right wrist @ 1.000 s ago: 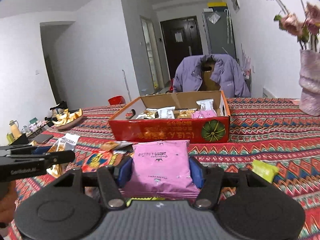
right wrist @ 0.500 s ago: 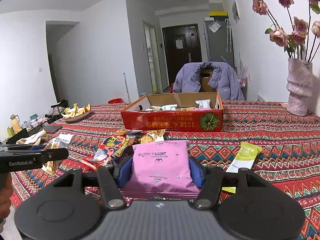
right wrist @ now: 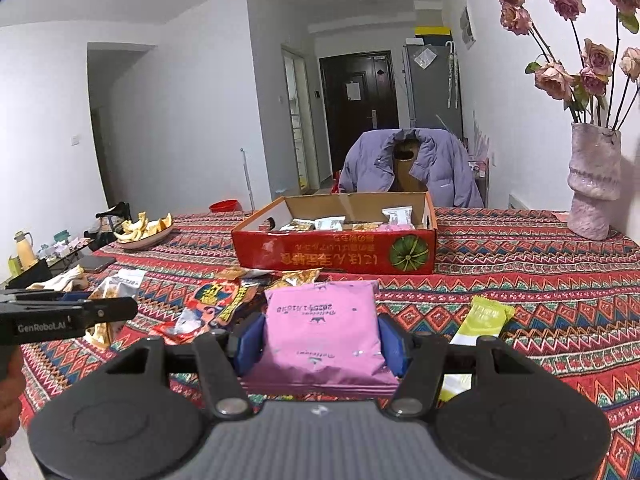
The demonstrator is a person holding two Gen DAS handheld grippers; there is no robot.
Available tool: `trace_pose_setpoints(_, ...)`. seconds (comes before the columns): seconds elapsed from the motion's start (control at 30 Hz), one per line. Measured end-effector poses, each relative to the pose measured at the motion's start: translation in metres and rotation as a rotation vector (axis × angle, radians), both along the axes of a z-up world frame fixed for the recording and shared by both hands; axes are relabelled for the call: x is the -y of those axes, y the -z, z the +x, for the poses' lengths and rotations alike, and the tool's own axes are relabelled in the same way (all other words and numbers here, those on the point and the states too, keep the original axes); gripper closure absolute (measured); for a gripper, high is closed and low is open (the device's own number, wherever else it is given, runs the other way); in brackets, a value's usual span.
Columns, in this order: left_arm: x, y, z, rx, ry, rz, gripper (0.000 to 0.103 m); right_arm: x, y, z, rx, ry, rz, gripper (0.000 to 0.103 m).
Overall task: Organize snacks
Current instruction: 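Carry both packets into the cardboard box and open both tools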
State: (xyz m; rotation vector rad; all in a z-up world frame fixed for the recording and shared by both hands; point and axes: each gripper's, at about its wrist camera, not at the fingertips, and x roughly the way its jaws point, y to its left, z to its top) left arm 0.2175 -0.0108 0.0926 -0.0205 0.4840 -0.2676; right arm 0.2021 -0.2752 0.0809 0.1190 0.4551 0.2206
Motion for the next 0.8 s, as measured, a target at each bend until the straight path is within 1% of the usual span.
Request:
trace_pose_setpoints(0.13, 0.007, -0.005, 0.021, -0.011, 0.031, -0.018, 0.061, 0.008, -0.004, 0.017, 0.002, 0.012, -0.004, 0.043)
trace_pose_setpoints(0.2, 0.012, -0.011, 0.036, -0.001, 0.067, -0.038, 0.061, 0.014, -0.007, 0.031, 0.005, 0.014, -0.002, 0.043)
trace_pose_setpoints(0.23, 0.015, -0.013, 0.045, 0.005, 0.081, -0.049, 0.061, 0.016, -0.009, 0.039, 0.006, 0.014, 0.000, 0.043)
trace_pose_setpoints(0.37, 0.030, -0.017, 0.091, -0.012, 0.081, -0.057, 0.061, 0.028, -0.014, 0.077, 0.002, 0.021, 0.010, 0.043)
trace_pose_setpoints(0.43, 0.037, -0.019, 0.115, -0.025, 0.098, -0.077, 0.061, 0.032, -0.017, 0.100, 0.000, 0.020, 0.012, 0.043)
trace_pose_setpoints(0.57, 0.057, -0.020, 0.176, -0.061, 0.107, -0.090, 0.061, 0.040, -0.021, 0.156, -0.008, 0.006, 0.034, 0.043)
trace_pose_setpoints(0.67, 0.073, -0.016, 0.224, -0.095, 0.141, -0.103, 0.061, 0.041, -0.019, 0.201, -0.025, 0.003, 0.014, 0.043)
trace_pose_setpoints(0.8, 0.093, -0.003, 0.277, -0.156, 0.151, -0.114, 0.061, 0.039, -0.011, 0.253, -0.046, 0.008, -0.016, 0.043)
